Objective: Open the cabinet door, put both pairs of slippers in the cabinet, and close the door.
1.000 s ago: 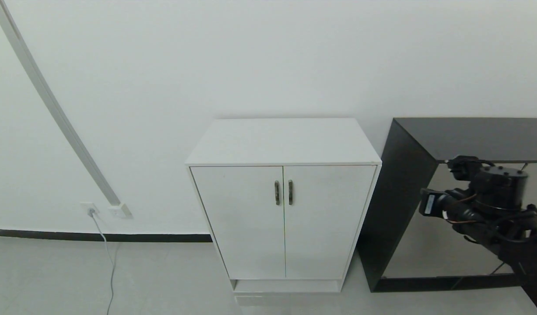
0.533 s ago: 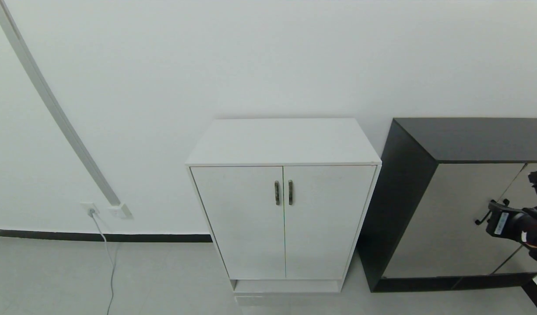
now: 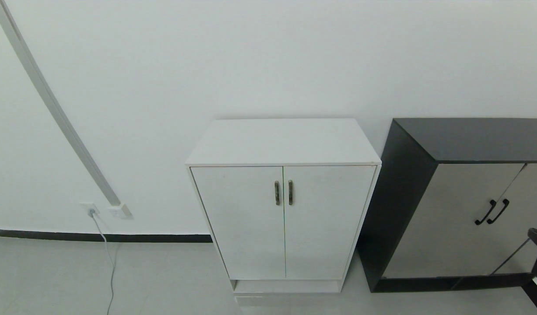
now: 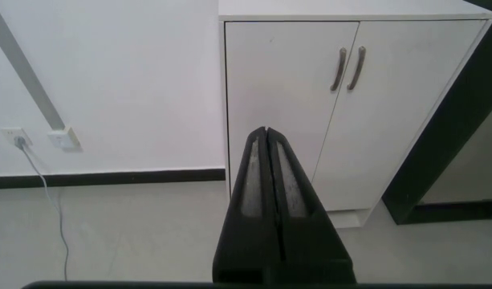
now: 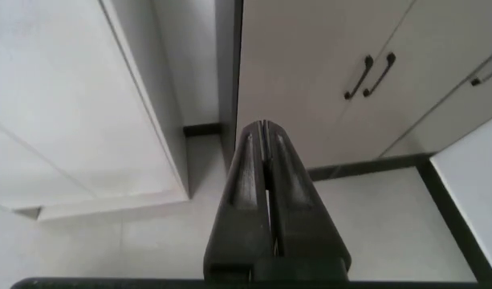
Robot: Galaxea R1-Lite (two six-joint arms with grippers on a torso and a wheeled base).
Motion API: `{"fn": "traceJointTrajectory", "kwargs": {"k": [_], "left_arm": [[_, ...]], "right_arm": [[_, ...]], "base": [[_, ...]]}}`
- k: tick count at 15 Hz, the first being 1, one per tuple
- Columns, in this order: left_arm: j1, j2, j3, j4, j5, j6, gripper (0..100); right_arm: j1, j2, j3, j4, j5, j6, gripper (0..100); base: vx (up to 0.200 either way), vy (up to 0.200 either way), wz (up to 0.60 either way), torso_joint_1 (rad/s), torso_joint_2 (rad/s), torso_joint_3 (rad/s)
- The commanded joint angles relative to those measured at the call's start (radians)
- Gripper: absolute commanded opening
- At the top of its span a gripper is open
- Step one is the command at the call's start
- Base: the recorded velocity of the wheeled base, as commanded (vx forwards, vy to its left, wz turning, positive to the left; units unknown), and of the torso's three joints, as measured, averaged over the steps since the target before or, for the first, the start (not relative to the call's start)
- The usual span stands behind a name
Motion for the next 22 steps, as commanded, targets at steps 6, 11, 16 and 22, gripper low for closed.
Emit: {"fn": "traceJointTrajectory", "kwargs": {"k": [6, 11, 16, 22], "left_arm": [[0.0, 0.0, 0.0, 0.001, 0.0, 0.0, 0], [0.0, 0.0, 0.0, 0.001, 0.001, -0.002, 0], [0.0, 0.0, 0.0, 0.001, 0.001, -0.002, 0], [0.0, 0.0, 0.0, 0.001, 0.001, -0.003, 0]], "right_arm": [[0.004, -0.591, -0.031, 0.608, 0.075, -0.003, 0], [0.009, -0.744, -0.014, 0.813, 0.115, -0.001, 0], [0.022, -0.83, 0.092, 0.854, 0.142, 0.001, 0], [0.042, -0.893, 0.097, 0.916, 0.159, 0.014, 0]], "base": [[0.0, 0.0, 0.0, 0.0, 0.0, 0.0], [0.0, 0.0, 0.0, 0.0, 0.0, 0.0], [0.0, 0.0, 0.0, 0.0, 0.0, 0.0], [0.0, 0.0, 0.0, 0.0, 0.0, 0.0]]}}
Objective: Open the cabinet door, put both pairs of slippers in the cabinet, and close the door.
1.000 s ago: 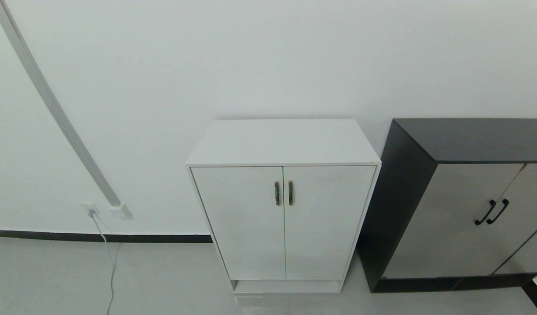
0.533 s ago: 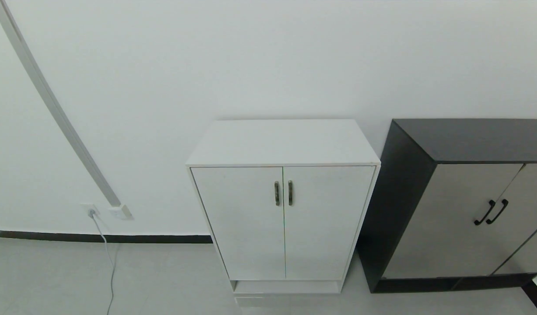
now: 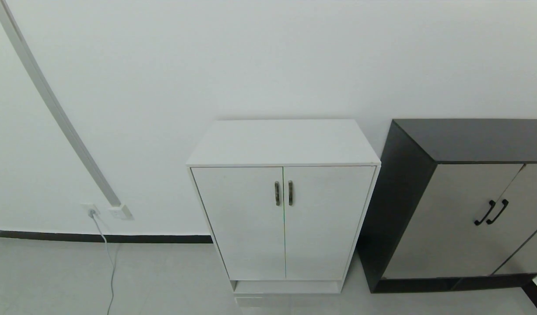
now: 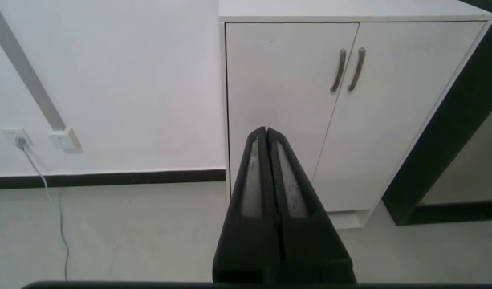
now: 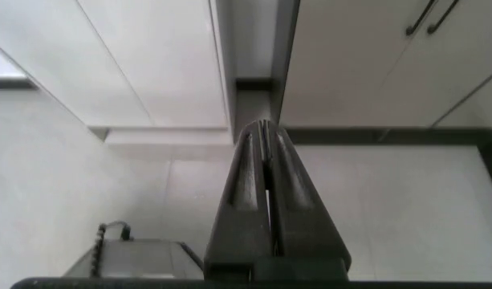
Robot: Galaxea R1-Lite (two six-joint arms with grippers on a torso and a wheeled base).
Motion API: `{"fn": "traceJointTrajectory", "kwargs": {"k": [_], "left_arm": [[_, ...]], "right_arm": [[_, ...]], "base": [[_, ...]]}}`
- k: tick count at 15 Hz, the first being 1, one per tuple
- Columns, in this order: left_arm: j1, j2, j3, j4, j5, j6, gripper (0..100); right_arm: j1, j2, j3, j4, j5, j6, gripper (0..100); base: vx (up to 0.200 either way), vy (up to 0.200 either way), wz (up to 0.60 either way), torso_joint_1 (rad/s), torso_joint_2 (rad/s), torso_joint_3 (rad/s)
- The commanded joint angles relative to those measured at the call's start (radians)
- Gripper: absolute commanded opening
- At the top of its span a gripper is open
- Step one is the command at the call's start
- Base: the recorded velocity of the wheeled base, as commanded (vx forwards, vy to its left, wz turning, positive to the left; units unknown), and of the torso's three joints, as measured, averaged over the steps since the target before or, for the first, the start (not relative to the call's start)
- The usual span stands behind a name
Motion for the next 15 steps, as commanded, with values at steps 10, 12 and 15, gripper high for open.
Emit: {"fn": "traceJointTrajectory", "kwargs": {"k": [10, 12, 15], "left_arm": [[0.0, 0.0, 0.0, 0.0, 0.0, 0.0, 0], [0.0, 0.0, 0.0, -0.002, 0.0, 0.0, 0], [0.0, 0.0, 0.0, 0.0, 0.0, 0.0, 0]], "right_arm": [[-0.021, -0.254, 0.002, -0.012, -0.006, 0.005, 0], [-0.002, -0.281, 0.002, -0.012, -0.003, 0.005, 0], [0.015, -0.315, 0.002, -0.012, -0.005, 0.005, 0]], "base": [[0.0, 0.0, 0.0, 0.0, 0.0, 0.0], [0.0, 0.0, 0.0, 0.0, 0.0, 0.0], [0.0, 0.0, 0.0, 0.0, 0.0, 0.0]]}}
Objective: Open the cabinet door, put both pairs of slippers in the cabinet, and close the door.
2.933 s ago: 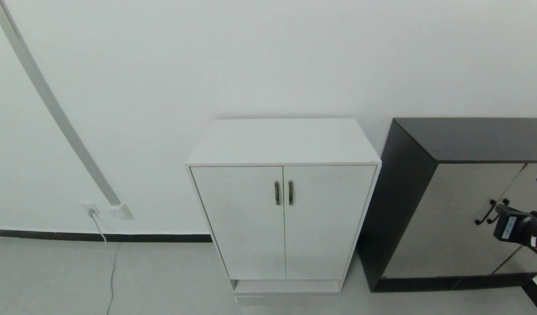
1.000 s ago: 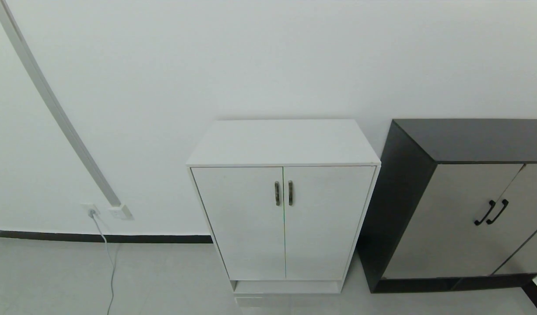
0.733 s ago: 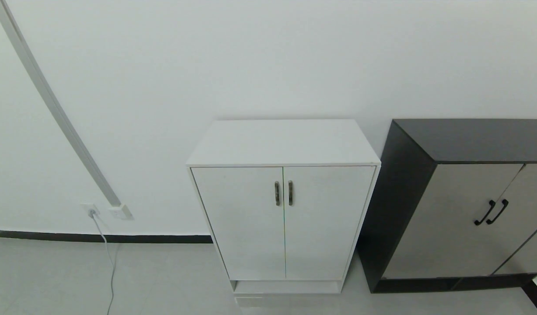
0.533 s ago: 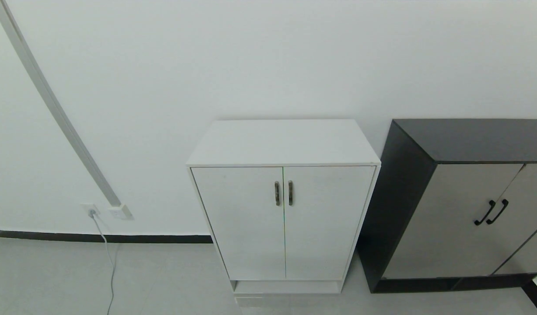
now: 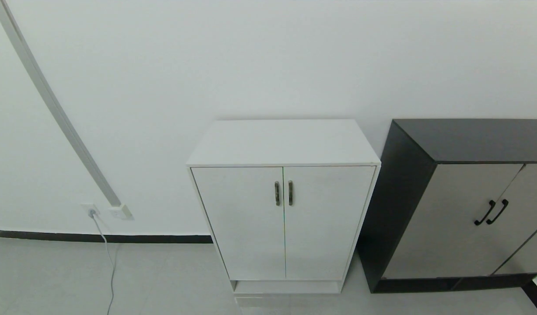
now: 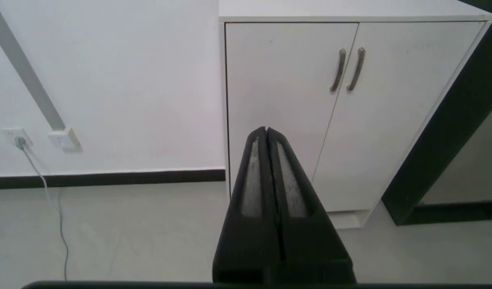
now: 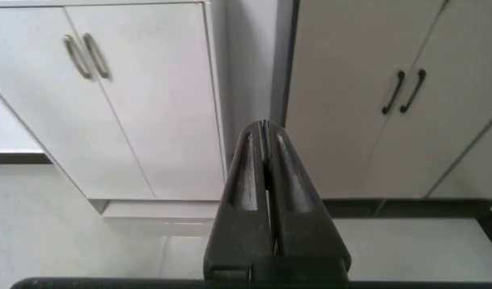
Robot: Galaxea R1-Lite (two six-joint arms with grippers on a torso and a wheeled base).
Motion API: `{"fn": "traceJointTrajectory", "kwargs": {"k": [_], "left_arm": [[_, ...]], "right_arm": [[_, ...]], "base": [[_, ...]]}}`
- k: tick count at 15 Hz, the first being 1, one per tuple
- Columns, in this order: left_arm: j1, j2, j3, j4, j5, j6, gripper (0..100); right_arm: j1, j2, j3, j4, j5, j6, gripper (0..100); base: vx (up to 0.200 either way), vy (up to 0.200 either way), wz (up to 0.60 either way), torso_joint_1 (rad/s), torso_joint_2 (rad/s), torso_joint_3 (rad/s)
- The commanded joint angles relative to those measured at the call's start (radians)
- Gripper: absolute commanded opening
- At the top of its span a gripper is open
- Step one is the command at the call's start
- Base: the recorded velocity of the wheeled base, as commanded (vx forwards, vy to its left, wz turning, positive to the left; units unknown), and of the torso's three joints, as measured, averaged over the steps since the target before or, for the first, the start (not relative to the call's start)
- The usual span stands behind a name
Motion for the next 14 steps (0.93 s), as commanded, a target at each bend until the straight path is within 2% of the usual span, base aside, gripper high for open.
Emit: {"fn": "traceJointTrajectory", "kwargs": {"k": [1, 5, 14], "left_arm": [[0.0, 0.0, 0.0, 0.0, 0.0, -0.002, 0], [0.0, 0.0, 0.0, 0.0, -0.001, 0.003, 0], [0.0, 0.0, 0.0, 0.0, -0.001, 0.003, 0]], "right_arm": [[0.002, -0.021, 0.0, 0.0, -0.005, 0.001, 0], [0.0, -0.021, 0.0, -0.009, -0.112, 0.084, 0], [0.0, -0.021, 0.0, -0.008, -0.105, 0.075, 0]], "base": [[0.0, 0.0, 0.0, 0.0, 0.0, 0.0], [0.0, 0.0, 0.0, 0.0, 0.0, 0.0], [0.0, 0.0, 0.0, 0.0, 0.0, 0.0]]}}
